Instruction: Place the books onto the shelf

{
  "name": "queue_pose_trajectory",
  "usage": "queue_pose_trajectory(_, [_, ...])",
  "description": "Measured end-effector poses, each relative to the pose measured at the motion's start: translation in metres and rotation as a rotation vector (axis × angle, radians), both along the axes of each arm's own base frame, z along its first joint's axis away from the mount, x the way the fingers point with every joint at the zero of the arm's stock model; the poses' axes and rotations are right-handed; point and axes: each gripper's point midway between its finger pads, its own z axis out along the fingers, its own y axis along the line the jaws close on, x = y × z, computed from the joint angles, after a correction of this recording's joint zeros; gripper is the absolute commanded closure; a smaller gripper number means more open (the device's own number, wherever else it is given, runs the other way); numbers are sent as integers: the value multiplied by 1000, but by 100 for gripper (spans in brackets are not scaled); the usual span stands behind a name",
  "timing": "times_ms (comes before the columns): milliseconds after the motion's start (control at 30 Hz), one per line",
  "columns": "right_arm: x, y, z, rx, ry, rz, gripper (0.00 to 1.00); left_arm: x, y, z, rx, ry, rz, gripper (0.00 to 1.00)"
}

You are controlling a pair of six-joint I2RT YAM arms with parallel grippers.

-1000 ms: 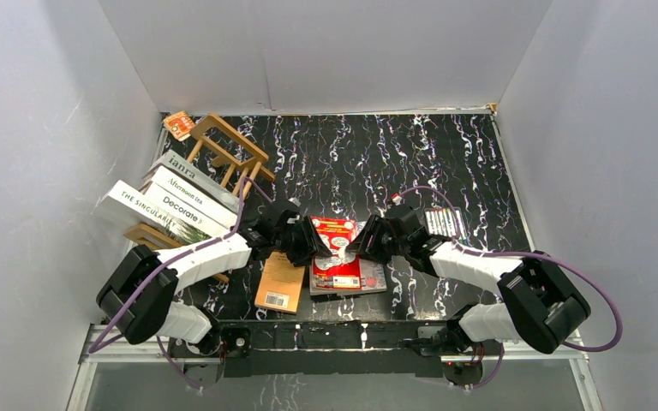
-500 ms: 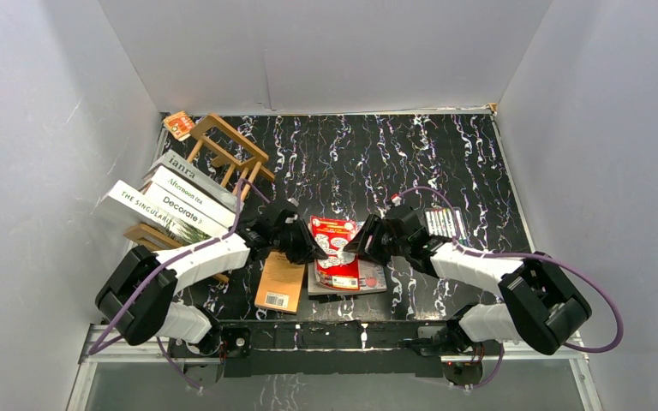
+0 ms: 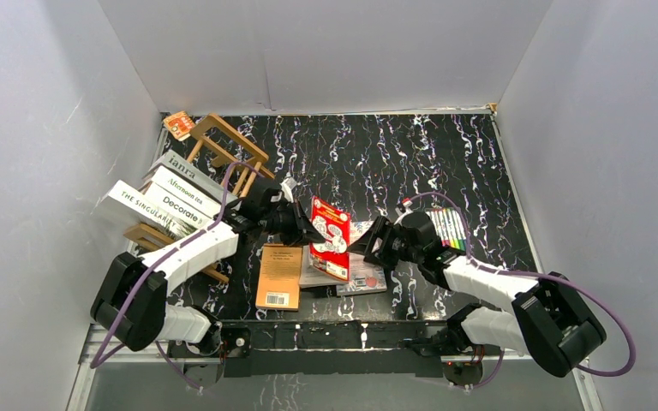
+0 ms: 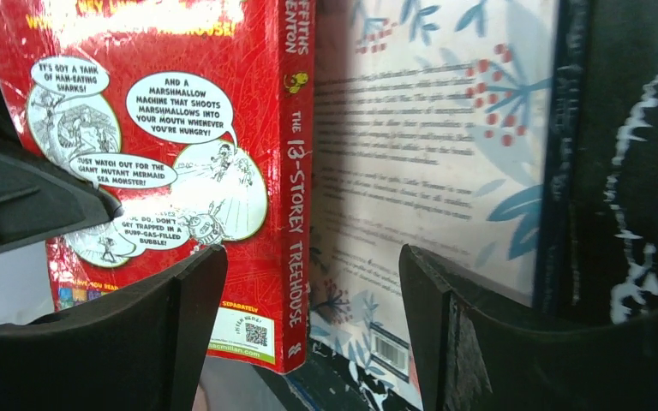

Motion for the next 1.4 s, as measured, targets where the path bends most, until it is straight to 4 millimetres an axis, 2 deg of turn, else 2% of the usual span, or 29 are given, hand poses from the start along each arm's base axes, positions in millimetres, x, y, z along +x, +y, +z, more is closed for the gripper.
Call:
queue_pose_trajectory(233, [-7,16,25,179,-56,52,16,0,-10,26,-85,-38,-52,100])
queue_pose_trajectory(367, [-9,21,37,250,-64,66,21,3,-15,34,-122,-50,-53,100])
queue_pose_trajectory(467, [-12,25,47,301,-75,83,30,7,-17,41,-153,-61,-44,100])
queue_pose_trajectory(567, [-16,27,55,352,-79,97,47,9,-19,44,-167,-70,-41,100])
queue_pose_trajectory(700, [-21,21,56,385,-68,73,66,8,-19,45,-169,-70,-43,100])
queue_pose_trajectory(800, [-21,18,63,398,-86,61,81,8,-18,45,-165,-75,-46,86])
queue_pose_trajectory(867, [-19,17,69,410,-109,50,91,10,-17,43,-156,-79,-36,72])
queue_pose_trajectory(967, [-20,17,80,430,-142,56,100,13,-15,43,-144,-83,-15,54])
queue_pose_trajectory(1067, [-19,17,87,428,-158,63,100,18,-13,47,-133,-99,9,40])
queue_pose_trajectory(1233, [-14,21,107,423,-204,78,100,33,-9,66,-130,-148,48,19])
queue_pose_trajectory(1400, [-8,23,130,393,-266,103,100,53,7,86,-55,-218,114,13])
